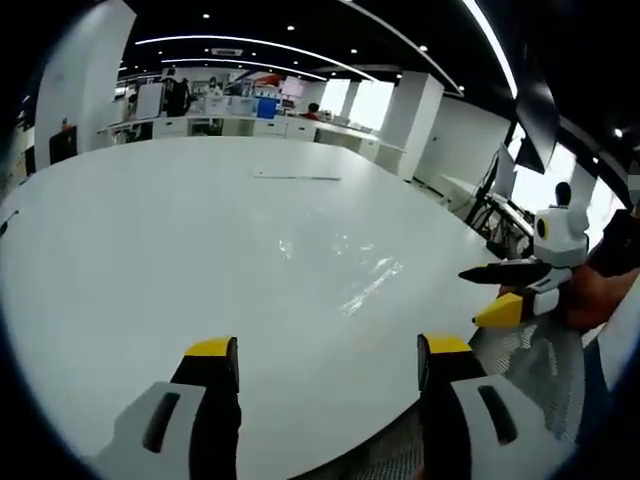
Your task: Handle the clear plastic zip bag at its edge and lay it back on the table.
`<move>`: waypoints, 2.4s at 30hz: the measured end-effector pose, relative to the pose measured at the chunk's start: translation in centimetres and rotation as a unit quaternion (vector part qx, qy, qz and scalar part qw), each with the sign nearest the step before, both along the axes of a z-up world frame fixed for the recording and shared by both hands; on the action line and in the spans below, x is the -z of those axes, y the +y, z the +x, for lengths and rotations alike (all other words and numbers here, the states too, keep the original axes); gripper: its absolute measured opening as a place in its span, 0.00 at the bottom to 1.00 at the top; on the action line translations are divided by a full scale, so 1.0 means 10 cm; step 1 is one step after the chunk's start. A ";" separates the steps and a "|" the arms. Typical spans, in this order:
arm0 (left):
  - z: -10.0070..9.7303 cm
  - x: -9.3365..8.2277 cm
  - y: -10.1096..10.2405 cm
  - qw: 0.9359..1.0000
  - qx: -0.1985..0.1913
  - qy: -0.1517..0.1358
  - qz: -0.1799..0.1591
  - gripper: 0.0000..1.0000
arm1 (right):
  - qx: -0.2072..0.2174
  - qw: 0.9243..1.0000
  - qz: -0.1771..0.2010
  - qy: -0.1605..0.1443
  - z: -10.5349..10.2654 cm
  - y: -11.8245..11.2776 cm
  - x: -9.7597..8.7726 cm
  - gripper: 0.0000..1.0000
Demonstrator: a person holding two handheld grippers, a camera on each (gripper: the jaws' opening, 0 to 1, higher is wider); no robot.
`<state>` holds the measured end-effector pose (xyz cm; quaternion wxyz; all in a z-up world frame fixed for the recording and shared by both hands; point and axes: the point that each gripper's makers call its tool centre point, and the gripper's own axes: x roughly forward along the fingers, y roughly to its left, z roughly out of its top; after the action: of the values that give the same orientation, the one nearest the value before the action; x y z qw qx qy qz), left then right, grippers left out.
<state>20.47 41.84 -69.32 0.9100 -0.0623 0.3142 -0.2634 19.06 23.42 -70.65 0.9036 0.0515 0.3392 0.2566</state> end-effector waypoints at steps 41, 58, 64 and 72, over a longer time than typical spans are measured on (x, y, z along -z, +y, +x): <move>-0.03 0.00 -0.03 1.000 0.007 0.008 0.002 0.68 | -0.003 1.000 0.000 0.007 -0.02 0.01 0.03 0.93; -0.04 0.04 -0.03 1.000 0.010 0.013 0.000 0.66 | 0.001 1.000 0.001 0.005 0.00 0.01 0.02 0.93; -0.03 0.04 -0.04 1.000 0.010 0.016 -0.001 0.66 | -0.002 1.000 -0.001 0.006 -0.01 0.02 0.02 0.93; -0.01 0.05 -0.04 1.000 0.004 0.022 -0.008 0.65 | -0.003 1.000 -0.001 0.008 0.00 0.02 0.04 0.93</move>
<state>20.39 41.47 -69.79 0.9011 -0.0745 0.3323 -0.2685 19.04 23.59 -71.07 0.9003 0.0514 0.3467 0.2581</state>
